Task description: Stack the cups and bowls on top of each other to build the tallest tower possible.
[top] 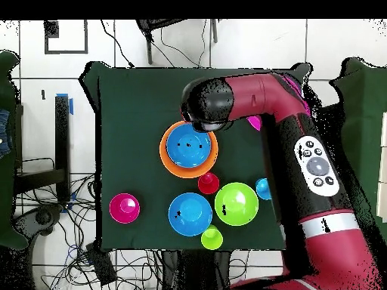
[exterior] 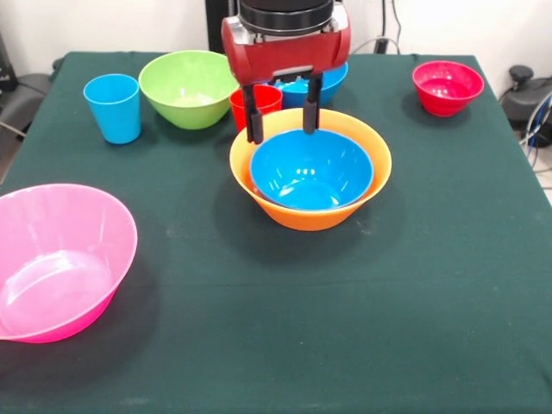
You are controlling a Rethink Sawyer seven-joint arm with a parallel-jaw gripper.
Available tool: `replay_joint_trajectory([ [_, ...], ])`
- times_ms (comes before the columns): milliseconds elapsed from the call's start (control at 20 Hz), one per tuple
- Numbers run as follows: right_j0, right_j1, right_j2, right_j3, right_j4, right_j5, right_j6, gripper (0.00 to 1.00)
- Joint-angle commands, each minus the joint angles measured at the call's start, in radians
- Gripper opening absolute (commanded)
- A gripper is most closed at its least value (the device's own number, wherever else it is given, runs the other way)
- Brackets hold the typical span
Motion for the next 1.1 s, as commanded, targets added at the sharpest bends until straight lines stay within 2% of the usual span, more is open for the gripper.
replay_joint_trajectory([
  [50, 0.031, 0.104, 0.041, -0.126, -0.111, 0.025, -0.352, 1.0],
  [350, 0.012, 0.172, 0.07, -0.207, -0.116, 0.029, -0.443, 1.0],
  [450, 0.022, 0.184, 0.058, -0.242, -0.139, 0.045, -0.46, 1.0],
  [700, 0.022, 0.22, 0.063, -0.304, -0.15, 0.079, -0.521, 1.0],
  [950, 0.029, 0.272, 0.06, -0.392, -0.133, 0.116, -0.548, 1.0],
  [1100, 0.026, 0.285, 0.059, -0.41, -0.131, 0.113, -0.584, 1.0],
])
